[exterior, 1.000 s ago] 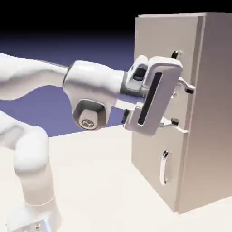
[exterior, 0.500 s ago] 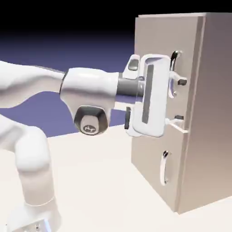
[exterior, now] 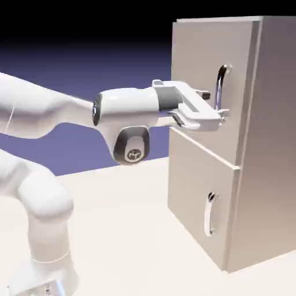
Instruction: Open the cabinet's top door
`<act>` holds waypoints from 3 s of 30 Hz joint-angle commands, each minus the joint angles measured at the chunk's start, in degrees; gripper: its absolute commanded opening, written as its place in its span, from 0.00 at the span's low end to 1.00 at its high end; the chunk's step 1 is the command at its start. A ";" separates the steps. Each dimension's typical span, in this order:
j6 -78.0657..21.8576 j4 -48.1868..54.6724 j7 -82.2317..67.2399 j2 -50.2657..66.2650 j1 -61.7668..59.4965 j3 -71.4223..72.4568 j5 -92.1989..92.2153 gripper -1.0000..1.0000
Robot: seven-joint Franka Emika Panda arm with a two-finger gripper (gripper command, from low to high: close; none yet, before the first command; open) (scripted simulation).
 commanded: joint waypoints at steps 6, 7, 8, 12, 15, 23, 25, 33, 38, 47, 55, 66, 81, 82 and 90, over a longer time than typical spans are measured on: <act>4.21 4.93 -0.16 8.64 7.10 -1.80 -0.15 0.50; 5.18 6.46 0.14 10.91 8.54 -2.60 0.07 0.50; 5.20 6.50 0.15 10.96 8.57 -2.62 0.08 0.50; 5.52 4.76 -0.42 10.40 4.63 1.53 2.92 0.00; 5.83 2.23 -1.19 9.22 -1.12 7.76 7.25 0.00; 6.80 -0.85 7.86 8.35 -17.02 20.66 5.00 0.00; 7.32 -0.54 12.84 9.05 -20.80 22.35 0.48 0.00; 8.65 -1.50 28.41 7.53 -37.09 32.48 -10.40 0.00; 7.86 -4.00 37.10 1.76 -47.47 40.03 -13.93 0.00; 7.51 -5.41 58.90 -8.92 -62.93 47.68 -28.70 0.00; -10.19 -10.49 64.61 -25.19 -54.76 45.24 -31.93 0.00; -37.60 -13.63 66.13 -42.33 -39.77 49.33 -28.47 0.00; -74.98 -7.67 68.39 -53.32 -25.51 72.30 -13.95 0.00; -77.47 -6.58 68.60 -53.35 -25.28 74.11 -12.86 0.00; -97.41 6.52 68.15 -53.29 -30.64 87.51 -2.86 0.00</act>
